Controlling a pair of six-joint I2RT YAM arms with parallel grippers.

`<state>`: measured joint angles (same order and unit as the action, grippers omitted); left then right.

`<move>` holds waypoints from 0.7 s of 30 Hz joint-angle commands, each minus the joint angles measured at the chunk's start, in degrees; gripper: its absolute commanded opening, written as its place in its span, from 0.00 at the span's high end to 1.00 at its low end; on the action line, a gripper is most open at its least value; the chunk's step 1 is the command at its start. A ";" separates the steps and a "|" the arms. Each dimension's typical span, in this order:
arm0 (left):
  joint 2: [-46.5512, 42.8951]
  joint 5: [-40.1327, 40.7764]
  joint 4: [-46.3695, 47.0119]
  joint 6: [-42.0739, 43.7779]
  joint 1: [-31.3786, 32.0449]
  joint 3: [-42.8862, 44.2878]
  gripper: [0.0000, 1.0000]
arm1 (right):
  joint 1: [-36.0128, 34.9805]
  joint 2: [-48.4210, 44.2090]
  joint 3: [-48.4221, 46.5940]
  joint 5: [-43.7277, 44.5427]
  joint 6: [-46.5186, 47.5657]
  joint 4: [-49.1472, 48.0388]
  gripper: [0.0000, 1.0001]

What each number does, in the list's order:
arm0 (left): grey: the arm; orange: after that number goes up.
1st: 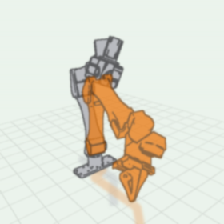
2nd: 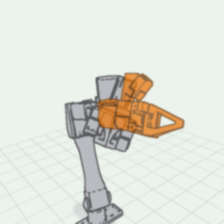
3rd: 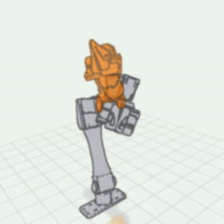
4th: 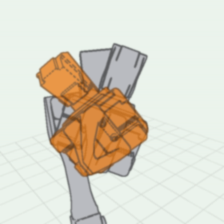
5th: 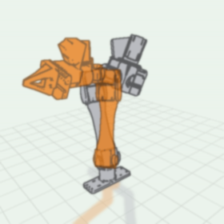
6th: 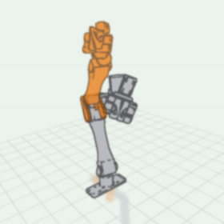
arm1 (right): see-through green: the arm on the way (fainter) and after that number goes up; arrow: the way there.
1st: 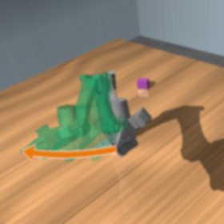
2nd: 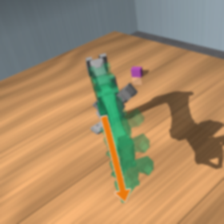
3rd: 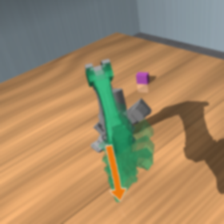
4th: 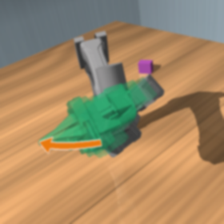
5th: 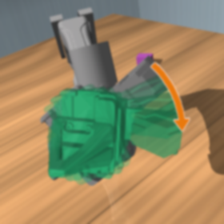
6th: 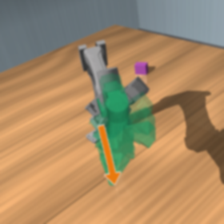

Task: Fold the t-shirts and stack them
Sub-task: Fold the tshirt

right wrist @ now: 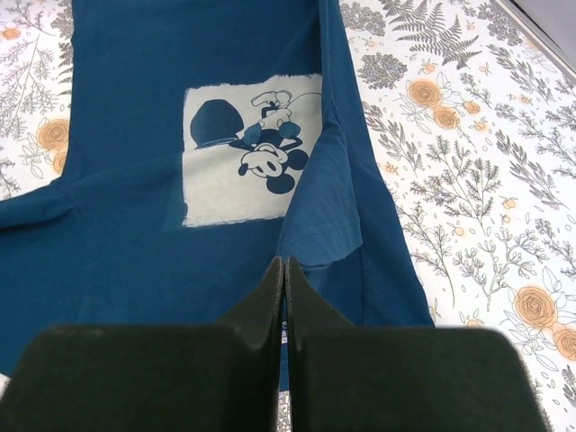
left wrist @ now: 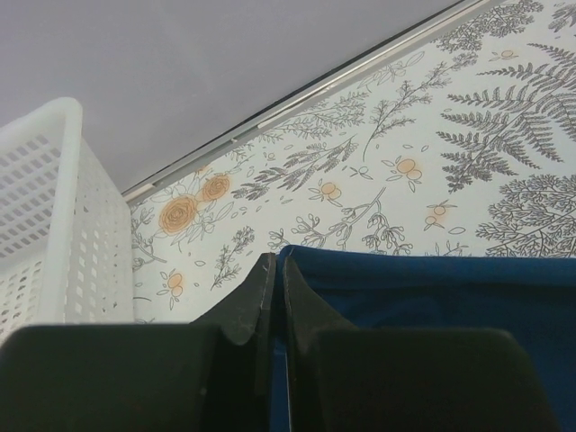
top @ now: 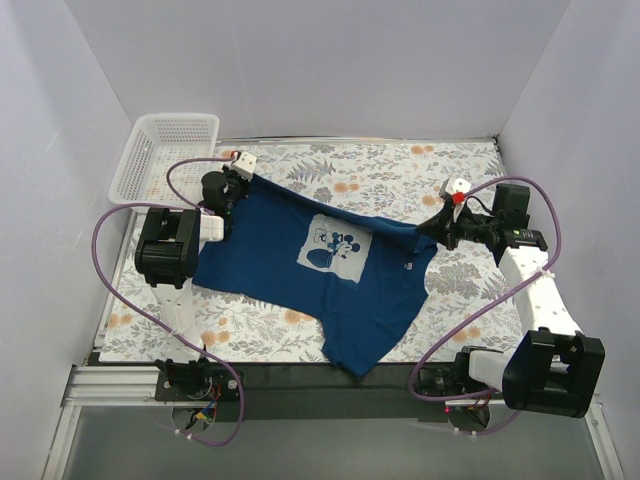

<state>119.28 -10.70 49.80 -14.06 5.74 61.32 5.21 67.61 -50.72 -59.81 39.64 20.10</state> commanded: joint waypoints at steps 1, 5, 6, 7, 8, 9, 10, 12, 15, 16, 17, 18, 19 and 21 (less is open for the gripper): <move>-5.46 2.00 2.13 0.97 -0.46 -1.99 0.94 | -0.47 -2.13 0.79 -1.54 2.98 2.40 0.99; -8.53 2.70 5.56 -0.17 -0.46 -6.46 0.76 | -0.64 -3.10 1.50 -0.84 5.09 4.25 0.99; -10.11 2.53 5.92 -0.43 -0.46 -7.08 0.73 | -0.73 -3.36 1.59 -0.14 5.53 4.68 0.90; -10.91 2.53 6.70 -1.22 -0.46 -7.70 0.67 | -0.82 -3.63 2.02 0.22 6.32 5.38 0.81; -12.66 2.35 7.15 -1.58 -0.46 -9.01 0.65 | -0.91 -3.89 2.11 0.57 6.50 5.48 0.64; -13.54 2.09 7.33 -1.67 -0.46 -9.55 0.63 | -0.91 -4.07 2.20 0.75 7.03 6.26 0.58; -14.51 1.82 7.50 -1.93 -0.46 -10.07 0.62 | -0.91 -4.33 2.20 1.01 7.90 7.31 0.50; -17.22 1.12 7.85 -3.16 -0.46 -11.21 0.60 | -0.99 -5.47 2.38 1.10 8.44 8.11 0.34; -19.78 -0.02 6.63 -4.74 -0.46 -11.66 0.59 | -0.99 -7.05 2.56 1.45 8.27 8.21 0.26; -21.53 -0.28 6.19 -5.09 -0.46 -11.84 0.58 | -0.99 -7.23 2.47 2.50 7.74 8.12 0.26; -22.59 -0.55 5.75 -5.53 -0.46 -12.01 0.58 | -0.99 -7.06 2.12 3.29 6.08 7.59 0.26; -23.56 -0.73 5.14 -6.67 -0.46 -12.10 0.58 | -0.99 -6.19 1.42 5.39 5.02 7.50 0.26; -24.53 -0.90 3.39 -7.11 -0.46 -12.27 0.58 | -0.99 -5.48 0.80 6.54 4.23 7.41 0.26; -28.04 -1.08 1.45 -10.00 -0.55 -12.71 0.55 | -1.00 -3.29 0.19 10.30 0.12 5.76 0.27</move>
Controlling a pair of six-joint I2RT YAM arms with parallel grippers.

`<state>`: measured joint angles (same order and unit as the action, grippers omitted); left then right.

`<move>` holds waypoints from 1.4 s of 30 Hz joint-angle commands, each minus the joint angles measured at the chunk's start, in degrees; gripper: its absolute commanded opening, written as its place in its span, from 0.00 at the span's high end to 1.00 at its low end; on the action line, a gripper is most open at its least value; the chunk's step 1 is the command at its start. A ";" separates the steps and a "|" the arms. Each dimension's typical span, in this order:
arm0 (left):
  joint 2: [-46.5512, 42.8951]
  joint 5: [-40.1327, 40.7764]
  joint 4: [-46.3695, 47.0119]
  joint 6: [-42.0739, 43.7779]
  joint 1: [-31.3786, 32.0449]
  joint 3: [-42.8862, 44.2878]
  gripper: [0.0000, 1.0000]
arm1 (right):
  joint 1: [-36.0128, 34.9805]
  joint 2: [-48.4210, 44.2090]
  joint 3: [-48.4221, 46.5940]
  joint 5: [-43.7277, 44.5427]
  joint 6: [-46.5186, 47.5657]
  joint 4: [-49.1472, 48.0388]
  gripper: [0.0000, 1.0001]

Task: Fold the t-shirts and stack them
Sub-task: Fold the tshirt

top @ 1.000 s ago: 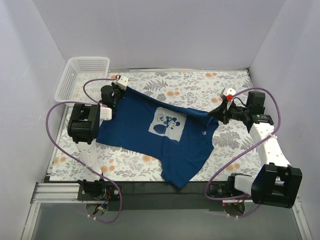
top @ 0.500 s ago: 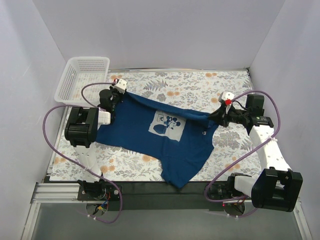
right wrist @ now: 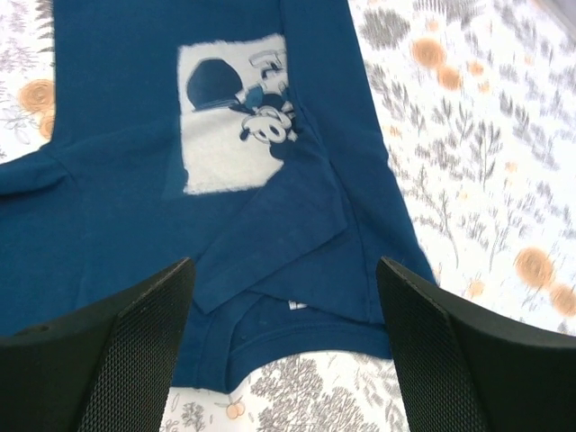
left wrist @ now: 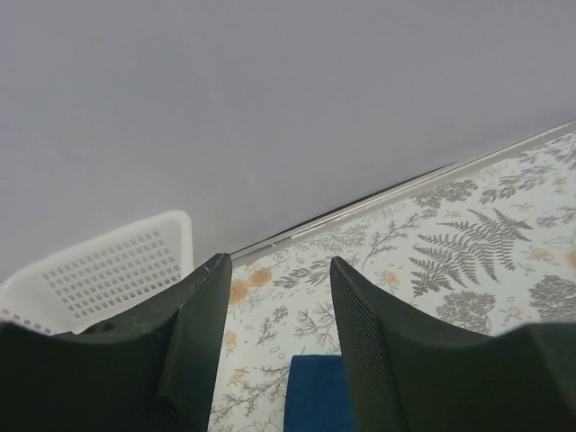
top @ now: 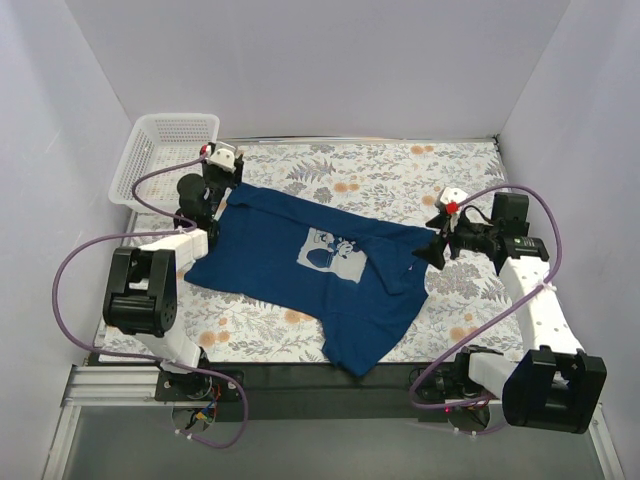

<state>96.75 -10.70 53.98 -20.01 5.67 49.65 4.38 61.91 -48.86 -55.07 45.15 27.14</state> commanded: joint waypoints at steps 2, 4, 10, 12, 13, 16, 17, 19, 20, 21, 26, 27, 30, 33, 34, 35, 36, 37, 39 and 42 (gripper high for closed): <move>-9.71 -0.21 -7.72 -7.74 -0.40 -1.22 0.51 | -0.16 4.00 -1.59 9.17 -11.45 -4.88 0.27; -12.45 1.20 -16.30 -14.83 -0.40 -0.52 0.45 | -0.16 6.55 -1.24 14.97 -21.12 -10.59 0.28; -21.33 1.56 -39.89 -28.05 -0.40 -0.16 0.37 | 0.27 11.82 0.00 25.97 -36.77 -19.83 0.31; -26.31 1.04 -43.85 -30.26 -0.40 -3.14 0.36 | 1.41 14.28 -0.71 27.81 -38.37 -20.37 0.34; -28.00 0.86 -44.91 -30.70 -0.40 -4.20 0.36 | 2.03 15.25 -0.97 28.00 -39.25 -20.54 0.36; -33.62 -1.07 -50.17 -30.53 -0.40 -6.84 0.36 | 4.66 19.20 -1.76 28.09 -39.08 -20.11 0.47; -35.04 -1.69 -51.41 -30.27 -0.40 -7.54 0.36 | 5.37 20.17 -1.50 27.83 -38.21 -19.93 0.49; -38.37 -2.92 -53.70 -30.18 -0.40 -9.82 0.36 | 6.86 22.37 -0.89 27.65 -36.89 -19.32 0.52; -39.35 -3.27 -55.19 -30.44 -0.40 -10.79 0.36 | 7.30 23.07 -0.62 27.30 -35.40 -19.05 0.52; -40.14 -3.71 -55.55 -31.05 -0.40 -11.84 0.36 | 7.48 24.47 -0.71 27.38 -34.78 -18.79 0.52; -41.64 -6.53 -57.93 -31.23 -0.40 -15.20 0.36 | 7.66 29.58 -3.87 26.94 -33.89 -17.82 0.54; -41.64 -6.53 -58.37 -31.14 -0.40 -15.28 0.36 | 7.75 31.59 -4.66 26.68 -34.16 -17.73 0.54; -41.99 -7.05 -58.90 -31.06 -0.40 -15.46 0.36 | 7.66 35.20 -7.21 25.98 -34.77 -16.50 0.57; -42.52 -6.97 -58.98 -30.88 -0.40 -15.55 0.36 | 7.75 37.83 -8.35 25.10 -35.30 -16.32 0.58; -42.70 -6.88 -59.07 -30.88 -0.40 -15.63 0.35 | 7.66 38.37 -8.53 24.75 -35.48 -16.32 0.58; -42.70 -7.05 -58.99 -30.79 -0.31 -15.72 0.35 | 7.66 38.81 -8.71 24.22 -36.00 -16.24 0.59; -42.70 -7.05 -58.99 -30.79 -0.31 -15.72 0.35 | 7.75 39.60 -8.88 23.26 -36.18 -16.06 0.60; -42.70 -6.97 -58.99 -30.70 -0.31 -15.64 0.35 | 7.75 39.86 -8.97 22.56 -36.27 -15.80 0.60; -42.78 -7.05 -58.99 -30.70 -0.31 -15.72 0.35 | 7.75 40.39 -8.97 21.85 -36.44 -14.92 0.61; -42.70 -7.23 -59.07 -30.62 -0.31 -15.64 0.35 | 7.66 40.83 -8.62 20.88 -36.53 -14.65 0.61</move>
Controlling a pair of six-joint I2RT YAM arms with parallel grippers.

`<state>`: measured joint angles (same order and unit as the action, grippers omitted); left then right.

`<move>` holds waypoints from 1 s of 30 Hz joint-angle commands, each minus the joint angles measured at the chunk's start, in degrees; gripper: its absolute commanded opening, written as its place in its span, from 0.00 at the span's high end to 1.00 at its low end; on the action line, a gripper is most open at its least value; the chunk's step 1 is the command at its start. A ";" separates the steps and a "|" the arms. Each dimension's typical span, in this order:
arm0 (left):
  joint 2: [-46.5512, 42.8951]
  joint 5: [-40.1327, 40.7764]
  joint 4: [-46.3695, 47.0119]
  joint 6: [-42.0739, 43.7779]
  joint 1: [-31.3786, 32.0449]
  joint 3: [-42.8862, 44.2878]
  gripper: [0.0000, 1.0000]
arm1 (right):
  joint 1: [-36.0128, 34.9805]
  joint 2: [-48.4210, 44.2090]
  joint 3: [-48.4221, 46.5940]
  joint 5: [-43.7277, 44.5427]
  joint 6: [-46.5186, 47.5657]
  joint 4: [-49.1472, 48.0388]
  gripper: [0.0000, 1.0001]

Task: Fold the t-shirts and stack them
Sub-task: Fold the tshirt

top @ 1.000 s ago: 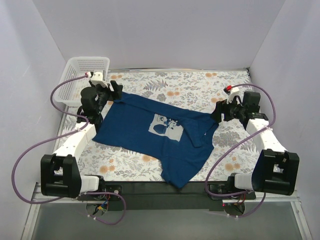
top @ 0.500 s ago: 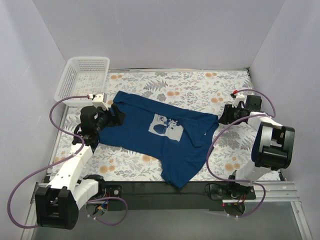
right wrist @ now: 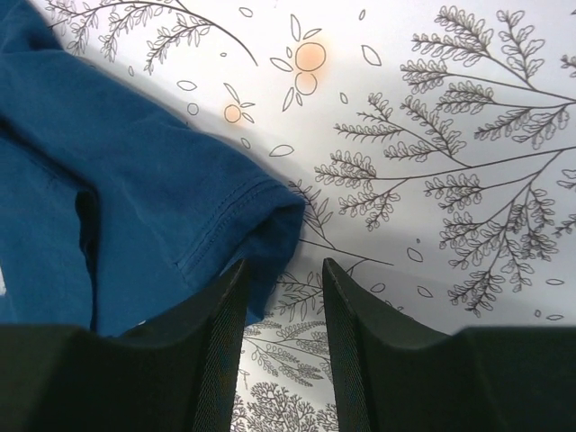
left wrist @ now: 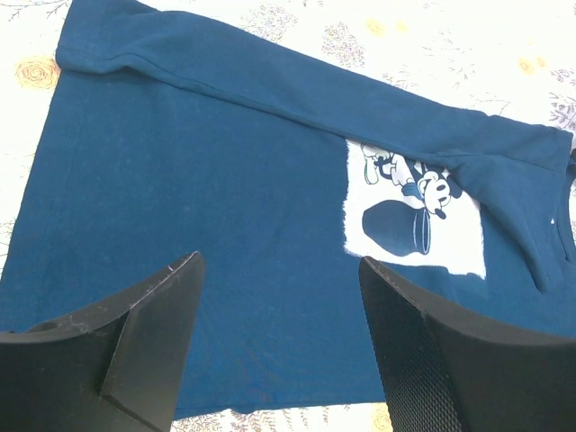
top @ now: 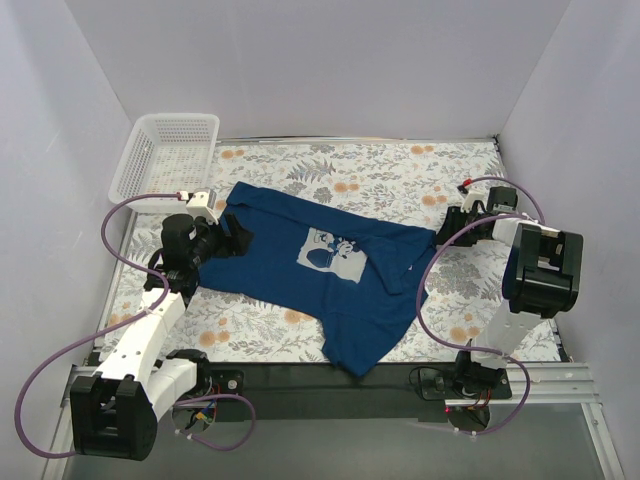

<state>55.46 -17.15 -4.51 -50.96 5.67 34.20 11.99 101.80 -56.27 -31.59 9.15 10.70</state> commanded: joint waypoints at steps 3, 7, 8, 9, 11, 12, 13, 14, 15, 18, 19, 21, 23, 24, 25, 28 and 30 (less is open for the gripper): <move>-1.32 -0.87 -0.58 0.33 -0.31 -0.27 0.35 | 0.14 2.17 -1.64 -3.73 -0.88 2.92 0.62; -1.58 -0.61 -0.58 0.33 -0.31 -0.53 0.35 | 0.14 3.76 -2.44 -3.04 -0.45 4.07 0.80; -1.76 -0.52 -0.58 0.33 -0.31 -0.45 0.35 | 0.14 3.67 -2.44 -2.51 -0.45 4.07 0.83; -1.76 -0.52 -0.58 0.33 -0.31 -0.53 0.35 | 0.31 3.32 -2.53 -1.46 -0.36 4.07 0.94; -1.76 -0.35 -0.50 0.42 -0.31 -0.53 0.35 | 0.75 2.36 -3.14 -0.23 0.25 4.07 0.98; -1.67 -0.43 -0.58 0.42 -0.31 -0.53 0.35 | 0.93 2.00 -3.58 1.00 0.61 4.15 0.99; -1.67 -0.43 -0.50 0.42 -0.31 -0.45 0.35 | 1.19 1.74 -4.37 1.70 1.39 4.15 0.99; -1.50 -0.43 -0.58 0.42 -0.31 -0.53 0.35 | 1.72 1.39 -4.98 2.32 1.92 4.07 0.99; -1.50 -0.43 -0.58 0.42 -0.31 -0.45 0.35 | 1.98 1.21 -5.60 3.54 2.54 4.15 0.99; -1.32 -0.43 -0.50 0.51 -0.22 -0.45 0.35 | 2.86 2.26 -8.67 5.66 5.43 4.33 0.99; -1.23 -0.52 -0.50 0.51 -0.22 -0.53 0.35 | 3.04 2.70 -9.55 5.93 6.23 4.33 0.99; -0.97 -0.61 -0.50 0.51 -0.22 -0.45 0.35 | 3.30 4.45 -12.36 7.33 8.69 4.86 0.99; -0.45 -0.70 -0.50 0.51 -0.22 -0.45 0.35 | 3.57 6.82 -14.30 7.51 10.44 5.38 0.99; -0.27 -0.70 -0.41 0.51 -0.22 -0.27 0.35 | 3.57 7.70 -16.39 8.21 11.58 5.65 0.99; -0.01 -0.96 -0.50 0.51 -0.22 -0.27 0.35 | 3.57 8.50 -17.63 8.04 12.20 6.34 0.99; 0.70 -1.13 -0.41 0.51 -0.22 -0.27 0.35 | 3.74 12.10 -22.12 8.13 13.96 7.84 0.99; 1.14 -1.05 -0.41 0.42 -0.22 -0.18 0.35 | 3.83 14.47 -25.01 9.61 14.67 8.37 0.99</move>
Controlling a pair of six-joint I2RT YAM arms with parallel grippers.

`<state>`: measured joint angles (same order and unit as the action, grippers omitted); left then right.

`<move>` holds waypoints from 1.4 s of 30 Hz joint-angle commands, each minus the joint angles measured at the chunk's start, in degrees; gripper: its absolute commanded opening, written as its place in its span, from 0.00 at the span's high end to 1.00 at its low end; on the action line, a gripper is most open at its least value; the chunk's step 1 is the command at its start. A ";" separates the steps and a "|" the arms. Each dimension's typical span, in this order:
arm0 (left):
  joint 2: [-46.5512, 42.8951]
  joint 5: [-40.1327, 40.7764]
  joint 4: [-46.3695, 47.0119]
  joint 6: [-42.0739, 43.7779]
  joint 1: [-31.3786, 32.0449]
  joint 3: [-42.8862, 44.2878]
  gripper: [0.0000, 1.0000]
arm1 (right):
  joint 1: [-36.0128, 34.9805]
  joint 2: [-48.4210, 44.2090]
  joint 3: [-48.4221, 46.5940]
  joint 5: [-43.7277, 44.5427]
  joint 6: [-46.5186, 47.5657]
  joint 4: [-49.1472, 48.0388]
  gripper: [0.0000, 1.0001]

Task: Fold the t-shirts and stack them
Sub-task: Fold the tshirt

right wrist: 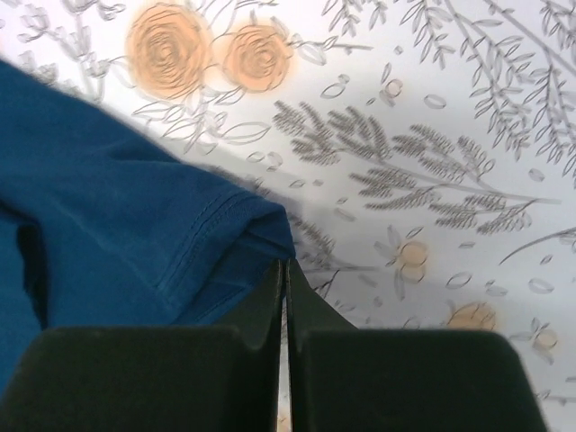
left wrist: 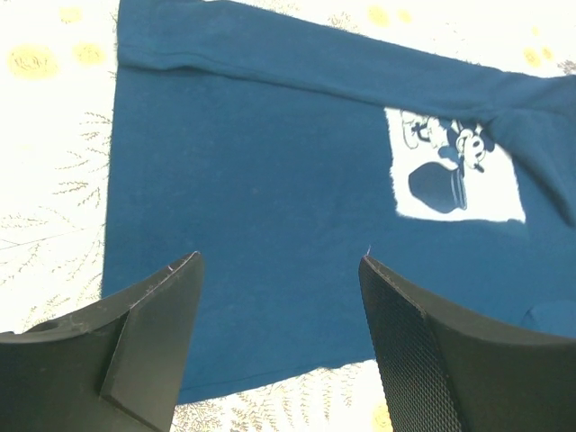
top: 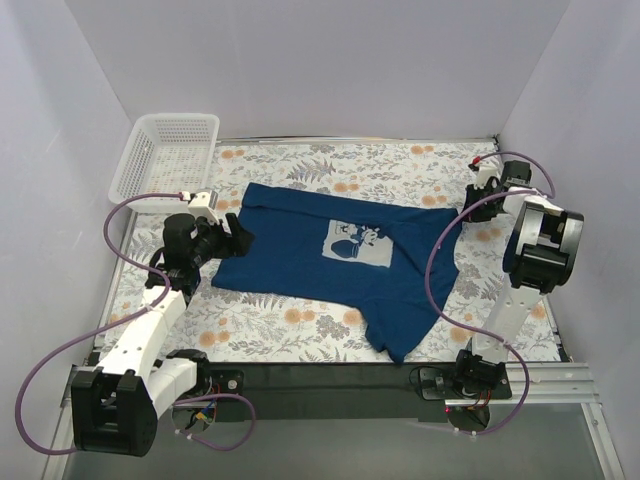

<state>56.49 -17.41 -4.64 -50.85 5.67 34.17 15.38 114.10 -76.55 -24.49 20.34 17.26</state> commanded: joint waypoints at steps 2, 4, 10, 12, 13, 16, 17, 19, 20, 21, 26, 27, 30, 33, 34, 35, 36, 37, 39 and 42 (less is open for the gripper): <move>0.38 -0.87 -0.28 0.31 -0.22 -0.07 0.35 | 0.62 4.10 -6.49 3.48 3.92 1.90 0.99; 0.73 -0.96 -0.19 0.23 -0.22 -0.07 0.35 | 0.79 5.42 -9.73 5.24 4.01 1.82 0.99; 1.69 -1.49 0.07 -0.21 -0.22 -0.07 0.35 | 0.97 10.87 -20.02 7.70 3.92 2.78 0.99; 1.96 -1.75 0.16 -0.39 -0.22 -0.07 0.35 | 0.88 13.94 -25.90 8.14 3.75 4.10 0.99; 2.22 -1.84 0.34 -0.48 -0.22 -0.07 0.35 | 0.88 15.00 -27.84 8.49 3.66 4.54 0.99; 2.84 -2.10 0.34 -0.74 -0.22 -0.07 0.35 | 0.80 19.13 -35.58 10.16 3.13 5.42 0.99; 3.10 -2.19 0.42 -0.83 -0.22 0.02 0.35 | 0.80 21.05 -37.60 10.60 3.04 5.59 0.99; 3.54 -2.45 0.78 -1.09 -0.22 -0.07 0.35 | 0.53 22.73 -42.26 12.53 2.87 5.68 0.96; 4.06 -2.54 0.86 -1.27 -0.22 -0.07 0.35 | 0.27 23.87 -43.41 13.41 2.95 5.60 0.93; 4.33 -2.63 0.95 -1.36 -0.31 0.10 0.35 | 0.27 24.23 -45.24 14.46 3.13 5.68 0.82; 4.95 -2.28 0.87 -1.62 -0.22 0.63 0.35 | 0.01 17.50 -38.96 17.19 4.44 0.86 0.56; 4.69 -2.02 0.95 -1.62 -0.22 0.72 0.35 | -0.08 15.55 -36.41 17.20 4.88 -0.46 0.47; 4.07 -1.58 0.87 -1.71 -0.22 0.63 0.35 | -0.52 8.52 -27.97 14.05 7.43 -2.49 0.36; 2.75 -1.23 0.60 -1.71 -0.22 0.28 0.35 | -0.70 1.14 -18.75 2.85 12.16 -1.62 0.29; 1.79 -1.14 0.51 -1.53 -0.22 0.19 0.35 | -0.70 -1.84 -16.72 -0.70 13.92 -1.00 0.28; 1.35 -1.05 0.34 -1.62 -0.22 0.19 0.35 | -0.61 -2.65 -14.26 -4.91 17.94 2.57 0.26; 0.82 -1.22 0.25 -1.53 -0.31 -0.07 0.35 | -0.70 -2.92 -13.98 -11.30 18.77 4.17 0.26; 0.55 -1.22 0.34 -1.53 -0.22 -0.16 0.35 | -0.79 -2.75 -14.15 -13.28 18.51 5.67 0.27; -0.15 -1.40 0.34 -1.53 -0.22 -0.16 0.35 | -0.88 0.75 -17.90 -16.80 16.16 10.14 0.28; -0.42 -2.01 0.34 -1.18 -0.31 -0.16 0.35 | -1.23 6.99 -25.01 -18.40 11.68 12.88 0.32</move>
<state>57.28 -18.96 -4.29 -52.49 5.67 34.17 14.44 115.22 -96.20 -35.22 34.48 24.64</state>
